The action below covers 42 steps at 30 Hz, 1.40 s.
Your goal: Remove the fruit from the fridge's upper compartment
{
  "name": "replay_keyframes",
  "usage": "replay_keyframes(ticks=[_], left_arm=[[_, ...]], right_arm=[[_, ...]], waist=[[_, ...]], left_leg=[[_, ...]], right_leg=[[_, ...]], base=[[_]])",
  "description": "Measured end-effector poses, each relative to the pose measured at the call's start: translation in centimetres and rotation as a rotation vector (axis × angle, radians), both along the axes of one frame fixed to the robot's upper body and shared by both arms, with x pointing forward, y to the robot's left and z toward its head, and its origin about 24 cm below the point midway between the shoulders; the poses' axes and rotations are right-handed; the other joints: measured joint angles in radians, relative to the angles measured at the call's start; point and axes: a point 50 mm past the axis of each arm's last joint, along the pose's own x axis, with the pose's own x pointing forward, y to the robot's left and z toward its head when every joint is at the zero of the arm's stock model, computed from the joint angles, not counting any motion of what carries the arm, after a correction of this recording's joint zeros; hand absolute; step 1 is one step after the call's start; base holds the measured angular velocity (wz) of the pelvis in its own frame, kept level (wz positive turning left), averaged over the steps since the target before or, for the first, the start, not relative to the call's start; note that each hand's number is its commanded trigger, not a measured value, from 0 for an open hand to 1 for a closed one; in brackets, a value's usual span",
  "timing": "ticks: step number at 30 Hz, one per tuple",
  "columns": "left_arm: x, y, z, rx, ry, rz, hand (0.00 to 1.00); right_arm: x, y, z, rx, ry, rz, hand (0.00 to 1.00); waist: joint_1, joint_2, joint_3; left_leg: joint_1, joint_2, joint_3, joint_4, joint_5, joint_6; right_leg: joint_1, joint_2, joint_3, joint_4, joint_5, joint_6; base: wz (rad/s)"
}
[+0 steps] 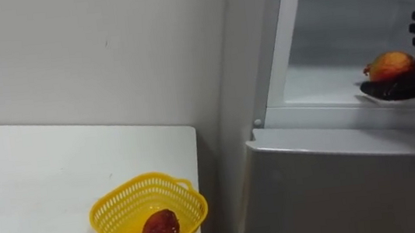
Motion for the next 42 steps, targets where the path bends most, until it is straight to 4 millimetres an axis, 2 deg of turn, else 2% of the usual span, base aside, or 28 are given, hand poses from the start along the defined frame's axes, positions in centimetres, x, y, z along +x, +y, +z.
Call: replay_keyframes(ticks=[6, 10, 17, 25, 30, 31, 32, 33, 34, 42], left_arm=[[-0.2, -0.1, 0.0, -0.003, 0.006, -0.007, 0.0], [-0.2, 0.1, 0.0, -0.003, 0.008, -0.011, 0.0], [0.1, -0.1, 0.0, -0.017, 0.005, -0.029, 0.0], [0.1, -0.1, 0.0, -0.016, 0.004, -0.031, 0.0], [0.2, -0.3, -0.1, -0.02, 0.009, -0.051, 0.0], [0.3, -0.3, -0.1, -0.022, 0.01, -0.058, 0.0], [0.3, -0.4, -0.1, -0.023, 0.013, -0.065, 0.0], [0.3, -0.4, -0.1, -0.023, 0.013, -0.067, 0.0], [0.2, -0.3, -0.1, -0.022, 0.014, -0.067, 0.0], [0.1, -0.2, 0.0, -0.019, 0.017, -0.067, 0.0]], right_arm=[[0.1, 0.1, -0.5, -0.009, 0.028, 0.002, 0.0], [0.1, -0.1, -1.0, -0.005, 0.047, -0.007, 0.0], [0.3, 0.2, -1.3, -0.018, 0.063, 0.005, 0.0], [0.2, 0.3, -1.1, -0.02, 0.044, 0.015, 0.0], [0.3, 0.4, -1.2, -0.013, 0.049, 0.034, 0.0], [0.3, 0.4, -1.2, -0.011, 0.052, 0.044, 0.31], [0.3, 0.4, -1.3, -0.002, 0.058, 0.053, 0.82], [0.3, 0.4, -1.4, 0.004, 0.061, 0.055, 0.95], [0.3, 0.3, -1.6, 0.013, 0.066, 0.058, 1.0], [0.3, 0.2, -1.7, 0.023, 0.065, 0.057, 1.0]], waist=[[0.003, -0.003, -0.0022], [0.002, -0.01, -0.0076], [0.003, -0.003, -0.0017], [0.004, 0.01, -0.0014], [0.005, 0.01, -0.0015], [0.005, 0.01, -0.0015], [0.006, 0.01, -0.0013], [0.005, 0.009, -0.0011], [0.006, 0.009, -0.0009], [0.008, 0.002, 0.0047]], left_leg=[[-0.01, 0.0, -0.003, 0.003, 0.001, 0.0], [-0.024, 0.001, -0.008, 0.014, 0.0, 0.0], [-0.032, 0.001, -0.007, 0.02, 0.0, 0.0], [-0.042, 0.002, -0.007, 0.021, 0.003, 0.0], [-0.041, 0.003, -0.004, 0.021, 0.004, 0.0], [-0.041, 0.004, -0.002, 0.021, 0.004, 0.0], [-0.041, 0.004, 0.0, 0.021, 0.004, 0.0], [-0.042, 0.004, 0.0, 0.021, 0.005, 0.0], [-0.042, 0.004, 0.0, 0.021, 0.005, 0.0], [-0.049, 0.005, -0.002, 0.024, 0.004, 0.0]], right_leg=[[-0.007, 0.001, -0.002, 0.0, 0.0, 0.0], [-0.014, 0.002, -0.005, 0.001, 0.0, -0.001], [-0.024, 0.002, 0.001, 0.005, 0.003, -0.006], [-0.04, 0.0, 0.002, 0.016, 0.004, -0.007], [-0.047, 0.0, 0.003, 0.018, 0.004, -0.007], [-0.046, 0.0, 0.003, 0.018, 0.004, -0.007], [-0.045, 0.0, 0.004, 0.018, 0.004, -0.007], [-0.045, 0.0, 0.004, 0.018, 0.004, -0.007], [-0.044, 0.0, 0.004, 0.019, 0.004, -0.007], [-0.048, 0.001, 0.004, 0.019, 0.006, -0.009]], base=[[0.0], [0.03], [-0.02], [0.0], [-0.02], [-0.05], [-0.03], [0.0], [0.0], [0.0]])
